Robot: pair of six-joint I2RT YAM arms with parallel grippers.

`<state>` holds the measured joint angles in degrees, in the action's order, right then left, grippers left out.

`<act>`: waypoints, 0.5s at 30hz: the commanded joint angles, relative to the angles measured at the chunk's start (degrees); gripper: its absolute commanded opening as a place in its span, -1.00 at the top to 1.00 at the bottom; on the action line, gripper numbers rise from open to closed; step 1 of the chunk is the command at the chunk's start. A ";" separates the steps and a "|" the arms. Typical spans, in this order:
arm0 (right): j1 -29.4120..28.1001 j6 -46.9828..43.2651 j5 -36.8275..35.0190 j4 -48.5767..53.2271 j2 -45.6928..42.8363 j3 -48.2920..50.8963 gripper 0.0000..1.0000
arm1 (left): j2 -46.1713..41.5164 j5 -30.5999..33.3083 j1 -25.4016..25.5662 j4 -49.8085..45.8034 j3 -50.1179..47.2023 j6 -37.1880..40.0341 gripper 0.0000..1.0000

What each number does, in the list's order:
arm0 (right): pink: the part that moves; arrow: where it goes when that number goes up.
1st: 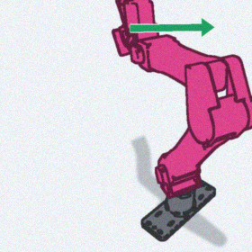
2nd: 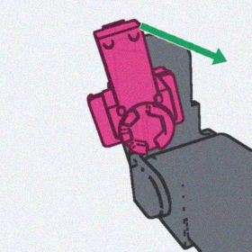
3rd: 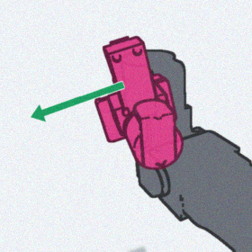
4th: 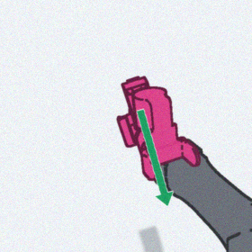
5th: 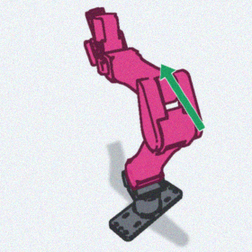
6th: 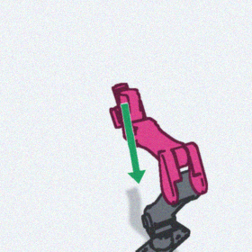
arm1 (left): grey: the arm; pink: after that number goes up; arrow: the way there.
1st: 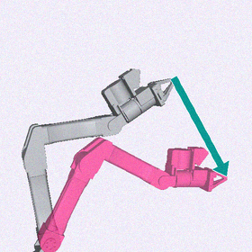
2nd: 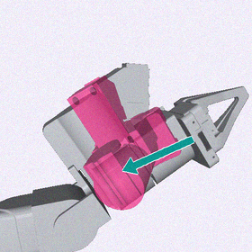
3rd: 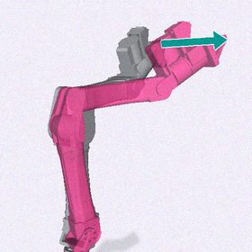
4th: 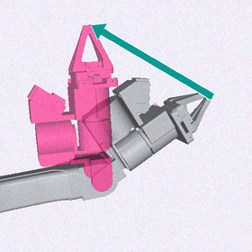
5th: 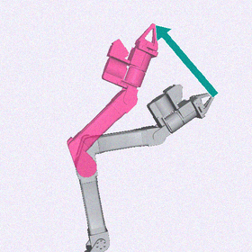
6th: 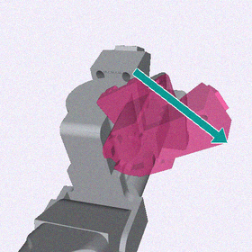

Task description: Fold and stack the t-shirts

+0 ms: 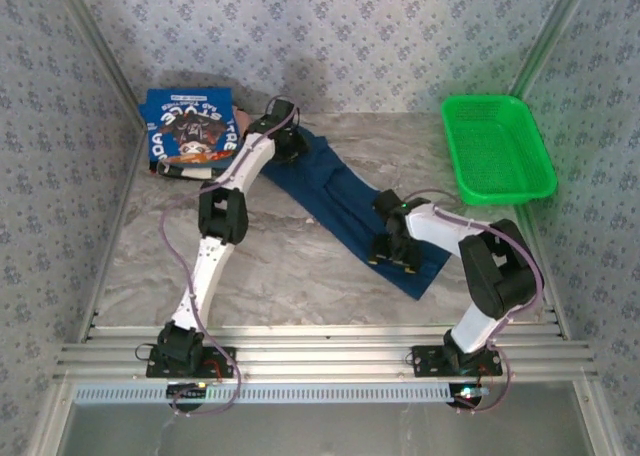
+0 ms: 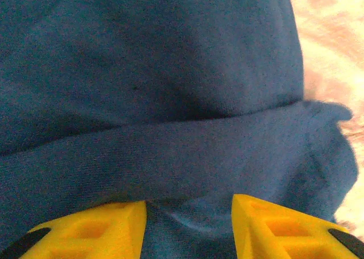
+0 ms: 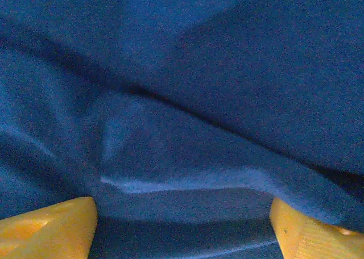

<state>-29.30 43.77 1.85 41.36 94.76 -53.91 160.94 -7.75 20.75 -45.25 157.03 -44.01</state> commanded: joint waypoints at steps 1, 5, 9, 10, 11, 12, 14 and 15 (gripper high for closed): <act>-5.96 14.16 6.76 -2.16 -0.23 2.88 -0.65 | 6.22 -7.23 -1.44 0.86 6.17 -1.71 0.12; -12.47 28.31 8.44 -11.41 -1.85 4.41 -0.66 | 8.50 -11.41 -2.59 11.18 4.18 -5.80 0.12; -17.57 39.73 8.62 -18.89 -1.06 5.46 -0.66 | 10.75 -13.46 -3.76 15.66 5.40 -7.96 0.12; -18.58 42.24 8.62 -20.48 -0.73 5.46 -0.66 | 11.14 -13.79 -4.00 16.64 5.39 -8.10 0.12; -19.60 44.49 8.61 -22.27 -0.30 5.48 -0.66 | 11.47 -14.24 -4.22 17.35 5.39 -8.12 0.12; -20.45 46.13 8.61 -23.48 -0.07 5.31 -0.66 | 11.55 -14.46 -4.39 17.61 5.55 -7.95 0.12; -22.47 50.28 8.07 -25.01 0.03 4.85 -0.66 | 11.70 -14.54 -4.50 18.09 5.48 -7.30 0.12; -23.41 52.34 7.49 -26.06 -0.24 5.00 -0.66 | 11.74 -14.77 -4.43 18.56 5.53 -7.09 0.12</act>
<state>-50.15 84.62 8.40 18.90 92.86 -50.63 168.62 -22.83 16.95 -26.98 162.50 -51.16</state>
